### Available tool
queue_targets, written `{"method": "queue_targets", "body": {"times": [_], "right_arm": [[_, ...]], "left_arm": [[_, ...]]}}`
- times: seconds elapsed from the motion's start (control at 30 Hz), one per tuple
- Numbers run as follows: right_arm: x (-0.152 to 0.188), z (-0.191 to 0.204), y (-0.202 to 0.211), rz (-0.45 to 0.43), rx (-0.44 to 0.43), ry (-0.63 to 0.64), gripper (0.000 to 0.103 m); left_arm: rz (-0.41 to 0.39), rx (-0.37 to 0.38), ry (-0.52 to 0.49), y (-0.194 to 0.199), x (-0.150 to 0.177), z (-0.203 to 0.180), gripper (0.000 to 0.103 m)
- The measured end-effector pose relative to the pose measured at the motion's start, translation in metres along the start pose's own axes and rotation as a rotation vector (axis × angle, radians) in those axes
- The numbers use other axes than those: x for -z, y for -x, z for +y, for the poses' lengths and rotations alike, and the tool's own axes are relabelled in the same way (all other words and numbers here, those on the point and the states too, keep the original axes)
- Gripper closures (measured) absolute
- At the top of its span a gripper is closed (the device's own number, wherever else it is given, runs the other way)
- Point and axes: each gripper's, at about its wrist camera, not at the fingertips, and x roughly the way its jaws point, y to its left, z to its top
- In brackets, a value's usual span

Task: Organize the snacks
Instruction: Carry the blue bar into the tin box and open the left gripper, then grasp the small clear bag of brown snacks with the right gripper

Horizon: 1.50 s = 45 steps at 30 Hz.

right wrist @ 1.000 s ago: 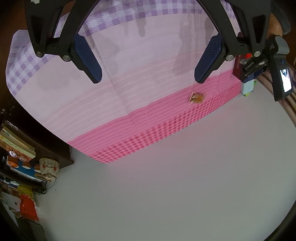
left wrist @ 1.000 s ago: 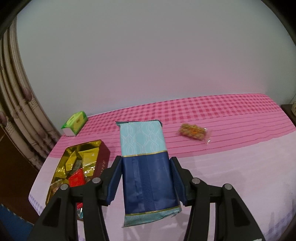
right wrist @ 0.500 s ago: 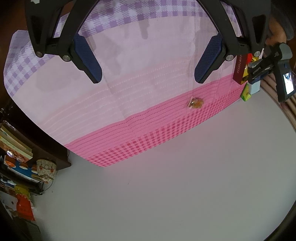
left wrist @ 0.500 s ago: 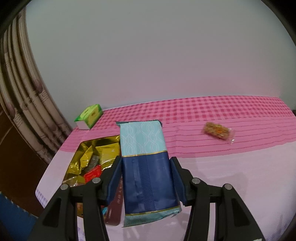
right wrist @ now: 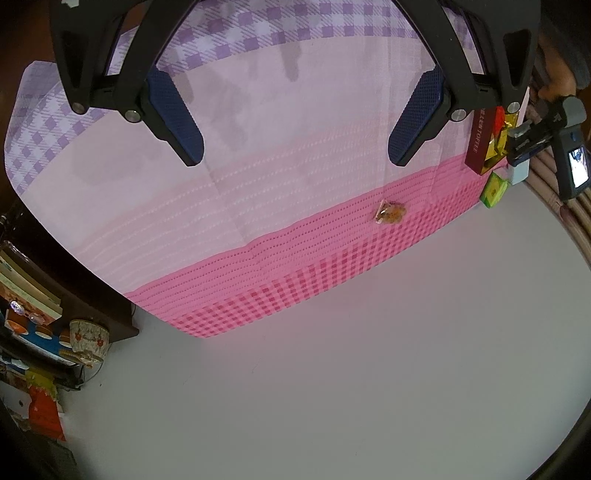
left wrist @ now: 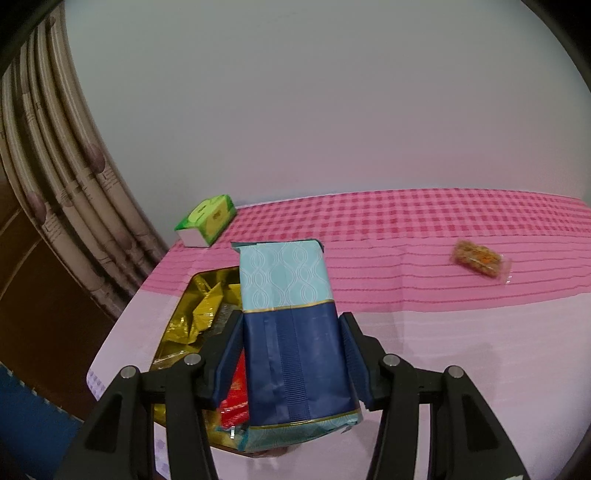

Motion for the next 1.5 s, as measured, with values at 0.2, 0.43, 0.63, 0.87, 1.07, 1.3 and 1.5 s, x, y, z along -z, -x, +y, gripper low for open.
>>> {"method": "queue_targets", "body": {"times": [0.2,0.43,0.63,0.87,1.07,1.3,1.5], "right_arm": [[0.000,0.001,-0.002,0.009,0.000,0.002,0.003],[0.002,0.002,-0.004,0.018,0.007,0.009,0.003],[0.006,0.004,-0.011,0.037,0.023,0.028,0.003],[0.014,0.008,-0.022,0.064,0.043,0.067,0.003],[0.021,0.015,-0.032,0.078,0.054,0.116,0.003],[0.028,0.043,-0.045,0.091,0.009,0.228,0.003],[0.023,0.100,-0.099,0.139,0.004,0.436,0.003]], "left_arm": [[0.023,-0.036,0.014,-0.012,0.004,0.018,0.051],[0.059,-0.056,0.033,-0.028,0.011,0.039,0.051],[0.113,-0.043,0.080,-0.050,0.022,0.071,0.051],[0.155,-0.026,0.120,-0.071,0.045,0.104,0.051],[0.192,0.007,0.138,-0.092,0.061,0.114,0.050],[0.072,0.113,0.149,-0.065,0.065,0.130,0.026],[-0.036,0.285,0.099,-0.001,0.087,0.150,0.026]]}}
